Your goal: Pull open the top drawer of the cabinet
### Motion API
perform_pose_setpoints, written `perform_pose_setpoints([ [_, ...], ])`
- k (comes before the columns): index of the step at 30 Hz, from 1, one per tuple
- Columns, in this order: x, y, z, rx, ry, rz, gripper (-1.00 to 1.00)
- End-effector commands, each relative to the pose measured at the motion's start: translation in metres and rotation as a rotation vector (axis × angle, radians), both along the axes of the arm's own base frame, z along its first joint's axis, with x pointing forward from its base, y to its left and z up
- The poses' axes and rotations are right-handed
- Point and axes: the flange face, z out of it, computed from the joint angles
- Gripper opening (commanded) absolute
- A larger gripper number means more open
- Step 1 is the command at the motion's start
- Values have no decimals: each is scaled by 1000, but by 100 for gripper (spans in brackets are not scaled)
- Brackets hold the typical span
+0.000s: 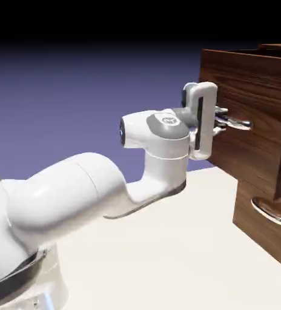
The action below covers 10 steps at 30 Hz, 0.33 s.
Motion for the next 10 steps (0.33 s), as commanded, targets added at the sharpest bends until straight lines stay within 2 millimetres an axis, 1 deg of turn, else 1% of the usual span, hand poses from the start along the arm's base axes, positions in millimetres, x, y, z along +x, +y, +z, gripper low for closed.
perform_pose_setpoints([
  [1, -10, 0, 0, 0, 0, 0, -100],
  [6, -58, 0, 0, 0, 0, 0, -100],
  [7, -58, 0, 0, 0, 0, 0, 100],
  [8, -58, 0, 0, 0, 0, 0, 100],
  [10, -75, -1, 0, 1, 1, 1, 100],
])
